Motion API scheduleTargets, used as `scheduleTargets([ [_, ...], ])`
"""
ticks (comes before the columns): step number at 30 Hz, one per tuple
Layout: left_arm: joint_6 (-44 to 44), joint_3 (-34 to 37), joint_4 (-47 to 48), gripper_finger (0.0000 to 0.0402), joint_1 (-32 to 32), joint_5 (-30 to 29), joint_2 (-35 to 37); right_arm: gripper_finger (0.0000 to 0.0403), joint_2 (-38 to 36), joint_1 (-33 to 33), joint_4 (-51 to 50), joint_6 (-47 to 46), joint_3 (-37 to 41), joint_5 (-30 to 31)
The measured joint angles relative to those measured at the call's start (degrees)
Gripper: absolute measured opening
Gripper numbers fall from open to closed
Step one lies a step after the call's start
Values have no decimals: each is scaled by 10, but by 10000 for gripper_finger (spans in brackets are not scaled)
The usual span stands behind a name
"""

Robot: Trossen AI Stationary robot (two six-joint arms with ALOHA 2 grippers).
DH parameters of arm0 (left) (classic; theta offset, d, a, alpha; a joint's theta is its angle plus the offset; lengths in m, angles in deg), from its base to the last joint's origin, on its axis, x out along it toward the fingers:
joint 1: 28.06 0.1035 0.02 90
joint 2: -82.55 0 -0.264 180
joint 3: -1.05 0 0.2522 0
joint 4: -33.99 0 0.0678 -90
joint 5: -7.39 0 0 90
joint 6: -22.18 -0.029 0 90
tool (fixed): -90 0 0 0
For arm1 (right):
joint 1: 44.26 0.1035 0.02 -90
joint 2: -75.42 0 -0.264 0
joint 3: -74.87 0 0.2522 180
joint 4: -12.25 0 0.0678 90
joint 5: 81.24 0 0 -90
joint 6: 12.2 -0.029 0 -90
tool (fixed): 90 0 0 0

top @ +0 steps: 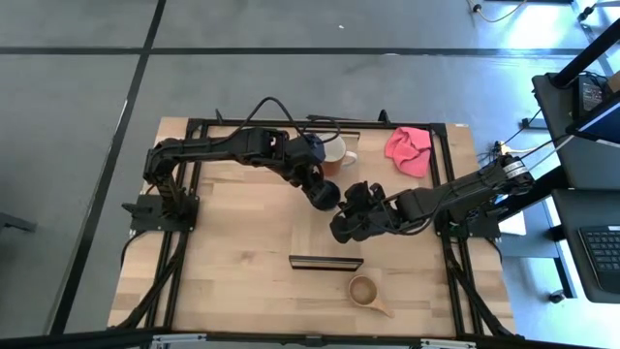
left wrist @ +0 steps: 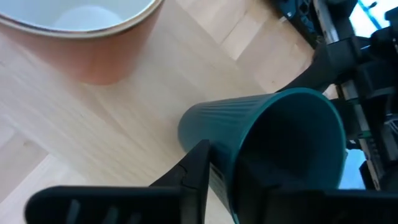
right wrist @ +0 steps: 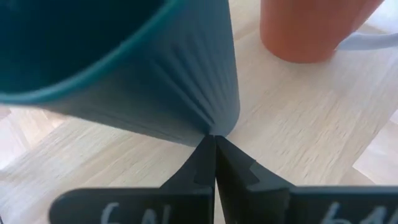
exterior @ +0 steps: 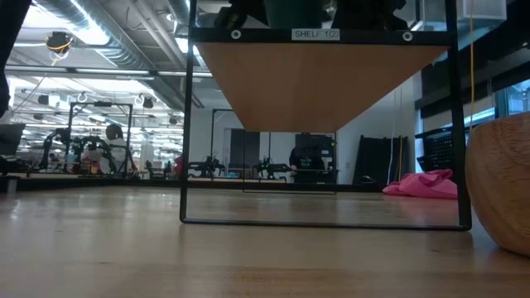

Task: Stack small to large cups/mugs on shelf
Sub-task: Put the dark blue cup on the shelf

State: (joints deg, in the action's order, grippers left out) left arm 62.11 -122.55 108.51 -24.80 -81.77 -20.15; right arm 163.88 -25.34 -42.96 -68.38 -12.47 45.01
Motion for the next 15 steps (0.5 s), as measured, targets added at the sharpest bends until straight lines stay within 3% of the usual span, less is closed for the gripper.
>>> scheduleTargets([
  [15,-15,0,-16,71,-1,-10,0,8,2,0,-6,-8,0,2],
])
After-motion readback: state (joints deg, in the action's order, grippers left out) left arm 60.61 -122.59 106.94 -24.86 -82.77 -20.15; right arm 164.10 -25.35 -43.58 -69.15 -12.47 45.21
